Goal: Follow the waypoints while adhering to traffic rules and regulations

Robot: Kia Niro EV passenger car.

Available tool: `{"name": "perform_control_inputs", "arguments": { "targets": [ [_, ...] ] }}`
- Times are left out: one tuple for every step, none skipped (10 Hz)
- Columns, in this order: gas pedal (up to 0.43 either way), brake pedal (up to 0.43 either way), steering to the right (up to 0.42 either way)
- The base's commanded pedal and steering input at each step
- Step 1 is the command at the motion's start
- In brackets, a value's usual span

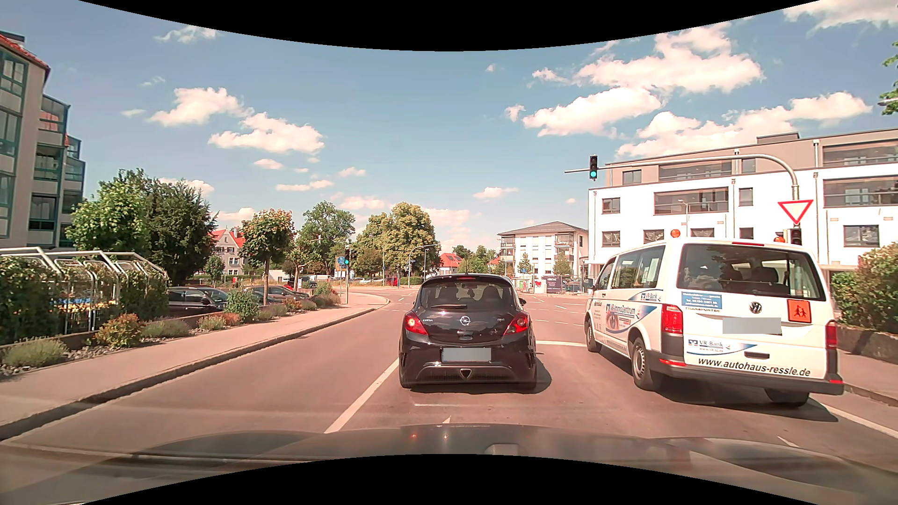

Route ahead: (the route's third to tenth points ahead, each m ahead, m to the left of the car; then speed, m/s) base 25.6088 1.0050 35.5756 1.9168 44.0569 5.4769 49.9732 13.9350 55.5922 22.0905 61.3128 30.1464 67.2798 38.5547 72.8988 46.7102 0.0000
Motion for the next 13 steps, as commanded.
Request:
{"name": "perform_control_inputs", "arguments": {
  "targets": [
    [0.000,0.451,0.012],
    [0.000,0.390,0.012],
    [0.000,0.323,0.012],
    [0.000,0.311,0.012],
    [0.000,0.299,0.012],
    [0.000,0.256,0.012],
    [0.000,0.244,0.012],
    [0.000,0.226,0.012],
    [0.000,0.189,0.012],
    [0.000,0.177,0.012],
    [0.000,0.152,0.012],
    [0.000,0.128,0.012],
    [0.000,0.098,0.012]
  ]
}}
